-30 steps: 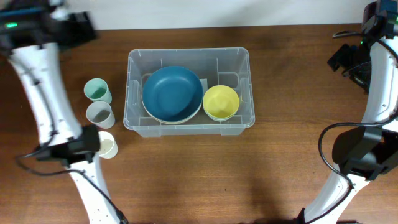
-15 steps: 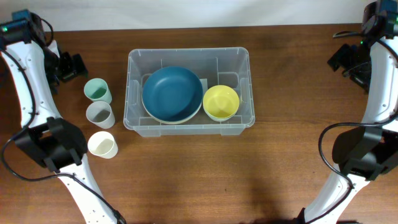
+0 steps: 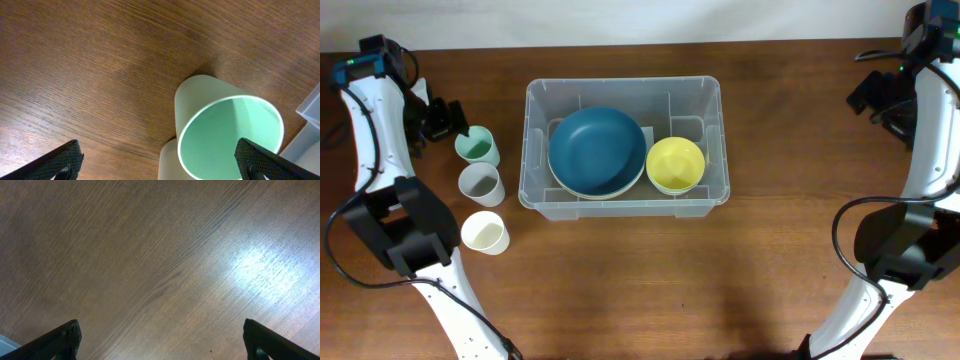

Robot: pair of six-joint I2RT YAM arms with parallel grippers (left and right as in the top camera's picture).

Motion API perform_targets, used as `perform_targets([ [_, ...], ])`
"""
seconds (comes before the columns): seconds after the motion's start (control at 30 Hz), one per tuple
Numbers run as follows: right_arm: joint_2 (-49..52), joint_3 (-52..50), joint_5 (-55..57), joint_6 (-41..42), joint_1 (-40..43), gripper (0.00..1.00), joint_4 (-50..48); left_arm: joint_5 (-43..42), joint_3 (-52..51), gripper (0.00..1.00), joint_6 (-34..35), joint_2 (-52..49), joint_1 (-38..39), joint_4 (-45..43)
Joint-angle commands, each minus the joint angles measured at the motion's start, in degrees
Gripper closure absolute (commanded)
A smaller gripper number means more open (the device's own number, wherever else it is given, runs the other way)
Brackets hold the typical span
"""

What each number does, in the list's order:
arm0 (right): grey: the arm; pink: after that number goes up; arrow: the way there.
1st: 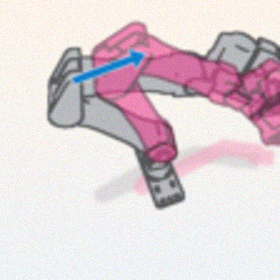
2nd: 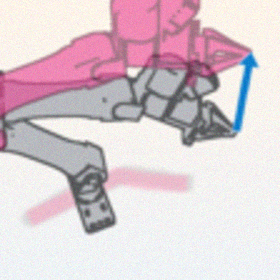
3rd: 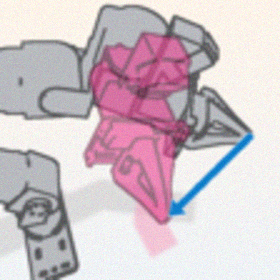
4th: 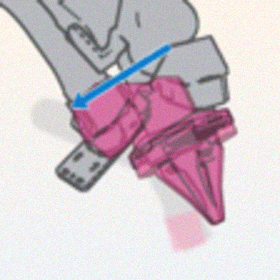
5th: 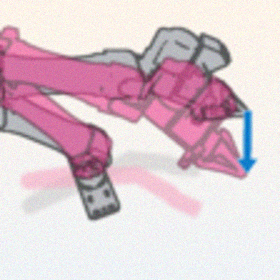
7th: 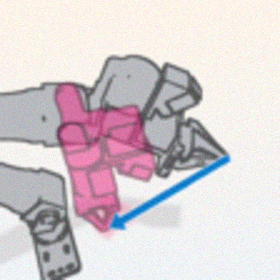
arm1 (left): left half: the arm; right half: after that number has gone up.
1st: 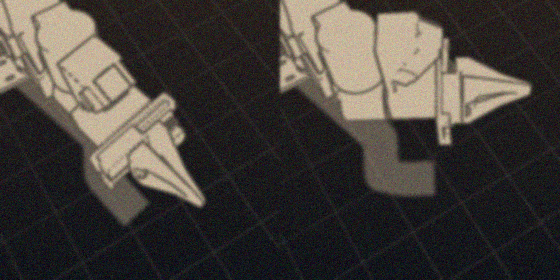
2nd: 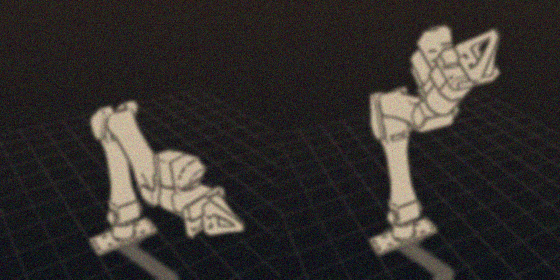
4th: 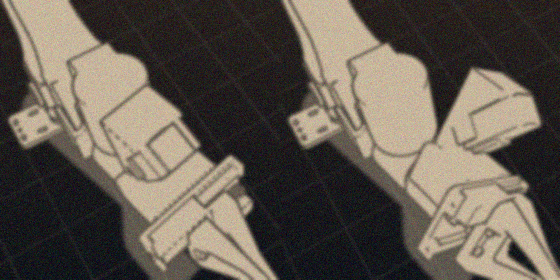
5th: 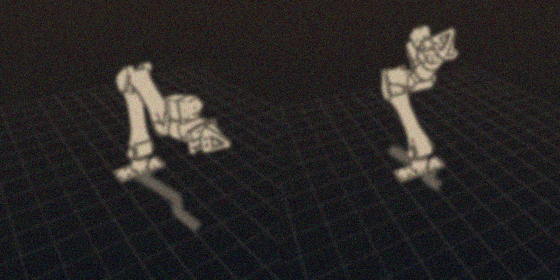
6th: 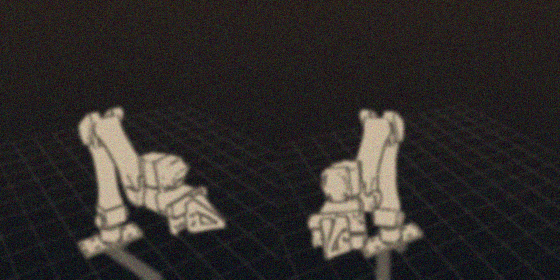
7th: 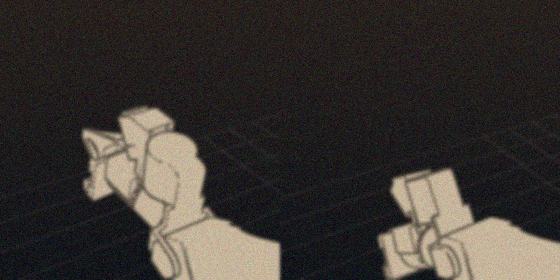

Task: Pack container
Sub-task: 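Move left gripper to the mint green cup and grasp it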

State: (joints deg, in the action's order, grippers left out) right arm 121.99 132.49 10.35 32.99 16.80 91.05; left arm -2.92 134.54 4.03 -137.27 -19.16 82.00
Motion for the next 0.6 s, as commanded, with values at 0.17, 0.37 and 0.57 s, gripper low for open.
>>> perform_targets([
  [0.17, 0.3, -0.2, 0.1, 0.5, 0.0, 0.01, 0.0, 0.4, -2.6, 0.04, -2.9, -2.3, -0.3, -2.4],
  [0.37, 0.3, -0.2, 0.1, 0.5, 0.0, 0.01, 0.0, 0.2, -4.7, 0.04, -3.7, -3.2, -0.3, -4.3],
  [0.57, 0.3, -0.2, 0.2, 0.5, 0.1, 0.01, 0.0, 0.2, -4.8, 0.33, -3.7, -3.4, -0.3, -5.0],
])
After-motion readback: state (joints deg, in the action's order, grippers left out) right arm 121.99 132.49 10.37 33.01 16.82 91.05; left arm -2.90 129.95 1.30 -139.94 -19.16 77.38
